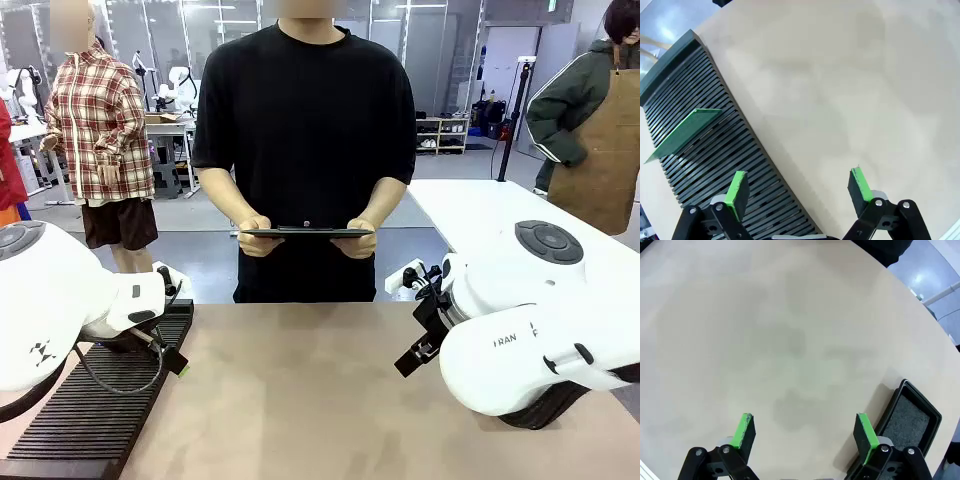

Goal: Inspect the PCB.
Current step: Pick up the Blank PCB and present it to the human.

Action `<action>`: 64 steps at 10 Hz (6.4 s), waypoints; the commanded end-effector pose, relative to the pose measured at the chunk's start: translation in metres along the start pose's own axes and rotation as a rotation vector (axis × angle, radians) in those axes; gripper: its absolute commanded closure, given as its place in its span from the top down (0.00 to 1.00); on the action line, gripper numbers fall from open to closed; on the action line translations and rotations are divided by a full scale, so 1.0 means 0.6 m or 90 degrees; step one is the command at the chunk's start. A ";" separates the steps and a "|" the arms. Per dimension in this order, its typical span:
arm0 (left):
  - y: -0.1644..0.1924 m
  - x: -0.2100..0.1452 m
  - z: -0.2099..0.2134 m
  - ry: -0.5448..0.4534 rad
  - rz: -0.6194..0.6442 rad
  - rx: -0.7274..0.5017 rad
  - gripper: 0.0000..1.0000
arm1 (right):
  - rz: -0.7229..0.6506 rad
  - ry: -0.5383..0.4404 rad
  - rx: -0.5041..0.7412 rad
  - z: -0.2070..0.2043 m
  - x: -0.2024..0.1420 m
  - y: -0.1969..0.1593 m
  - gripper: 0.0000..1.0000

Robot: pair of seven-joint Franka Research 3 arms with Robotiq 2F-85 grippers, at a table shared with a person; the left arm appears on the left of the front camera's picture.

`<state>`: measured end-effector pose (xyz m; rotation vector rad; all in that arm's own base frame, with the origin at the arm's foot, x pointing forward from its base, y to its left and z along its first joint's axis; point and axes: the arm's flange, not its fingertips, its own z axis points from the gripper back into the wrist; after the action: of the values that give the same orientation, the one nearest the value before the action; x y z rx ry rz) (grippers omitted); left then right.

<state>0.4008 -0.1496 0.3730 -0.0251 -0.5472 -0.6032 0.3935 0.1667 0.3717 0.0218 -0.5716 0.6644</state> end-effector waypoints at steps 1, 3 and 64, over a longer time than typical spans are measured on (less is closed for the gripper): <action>0.000 0.000 0.000 0.000 0.000 0.000 1.00 | 0.000 0.000 0.000 0.000 0.000 0.000 1.00; 0.000 0.000 0.000 0.000 0.000 0.000 1.00 | 0.000 0.000 0.000 0.000 0.000 0.000 1.00; 0.247 -0.012 0.263 0.023 -0.556 -0.064 1.00 | -0.517 -0.287 0.655 0.327 -0.426 -0.337 1.00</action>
<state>0.4009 0.0054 0.5249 0.1362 -0.4781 -1.4777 0.2517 -0.1791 0.4388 1.3163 -0.5220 0.0787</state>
